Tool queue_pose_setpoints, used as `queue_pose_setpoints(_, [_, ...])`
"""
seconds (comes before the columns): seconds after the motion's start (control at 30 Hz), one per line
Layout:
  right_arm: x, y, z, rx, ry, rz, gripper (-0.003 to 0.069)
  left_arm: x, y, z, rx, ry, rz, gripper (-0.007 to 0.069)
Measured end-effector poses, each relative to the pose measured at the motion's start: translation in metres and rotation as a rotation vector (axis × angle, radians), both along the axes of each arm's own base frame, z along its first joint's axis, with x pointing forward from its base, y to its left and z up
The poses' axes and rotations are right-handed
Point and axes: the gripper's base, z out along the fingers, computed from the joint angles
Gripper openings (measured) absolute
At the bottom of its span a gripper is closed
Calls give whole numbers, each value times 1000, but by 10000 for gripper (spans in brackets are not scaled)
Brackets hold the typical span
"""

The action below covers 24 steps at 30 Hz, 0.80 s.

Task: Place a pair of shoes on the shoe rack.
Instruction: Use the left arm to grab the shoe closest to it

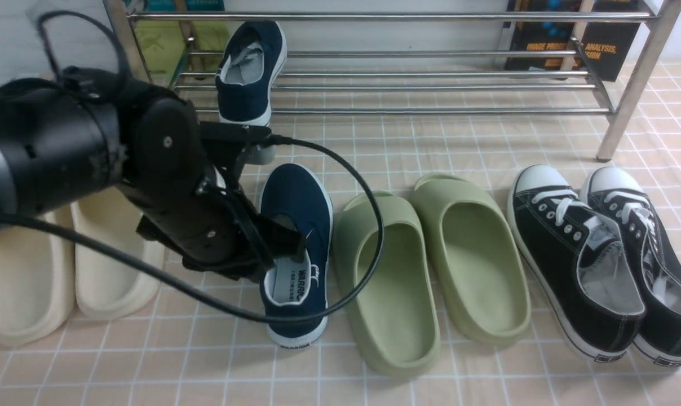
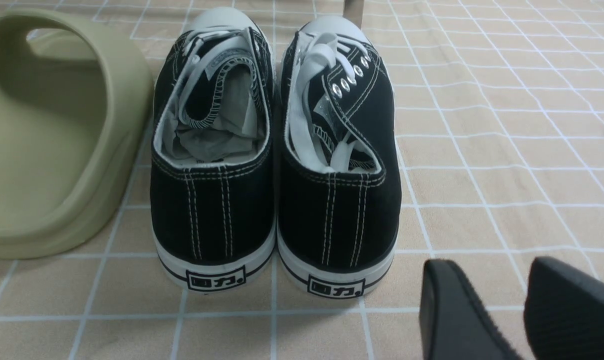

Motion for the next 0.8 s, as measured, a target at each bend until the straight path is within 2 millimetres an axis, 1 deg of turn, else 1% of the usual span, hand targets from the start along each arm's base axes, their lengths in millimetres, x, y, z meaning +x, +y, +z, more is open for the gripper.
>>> queue_pose_setpoints(0.03, [0,0,0,0,0,0,239,4,-2,-6,-8,5,21,321])
queue_pose_setpoints(0.07, [0,0,0,0,0,0,239,7,-4,-12,-13,9,36,361])
queue_pose_setpoints(0.17, [0,0,0,0,0,0,239,17,-9,-27,-32,13,77,452])
queue_pose_setpoints(0.23, [0,0,0,0,0,0,239,21,-11,-36,-34,20,89,472])
queue_pose_setpoints(0.3, [0,0,0,0,0,0,239,24,-13,-45,-24,26,92,470])
queue_pose_setpoints(0.33, [0,0,0,0,0,0,239,25,-13,-49,-18,33,93,456])
queue_pose_setpoints(0.4, [0,0,0,0,0,0,239,27,-14,-55,-3,44,89,406])
queue_pose_setpoints(0.43, [0,0,0,0,0,0,239,27,-13,-57,8,45,84,366])
queue_pose_setpoints(0.47, [0,0,0,0,0,0,239,28,-13,-57,10,45,83,348])
queue_pose_setpoints(0.5, [0,0,0,0,0,0,239,28,-13,-60,20,47,78,278])
queue_pose_setpoints(0.53, [0,0,0,0,0,0,239,28,-13,-60,23,46,77,246])
queue_pose_setpoints(0.57, [0,0,0,0,0,0,239,29,-13,-61,27,46,76,169])
queue_pose_setpoints(0.63, [0,0,0,0,0,0,239,30,-13,-59,29,41,74,71])
queue_pose_setpoints(0.67, [0,0,0,0,0,0,239,30,-14,-57,33,44,74,45])
queue_pose_setpoints(0.73, [0,0,0,0,0,0,239,32,-14,-49,37,44,74,30])
queue_pose_setpoints(0.8, [0,0,0,0,0,0,239,34,-15,-32,32,24,75,29])
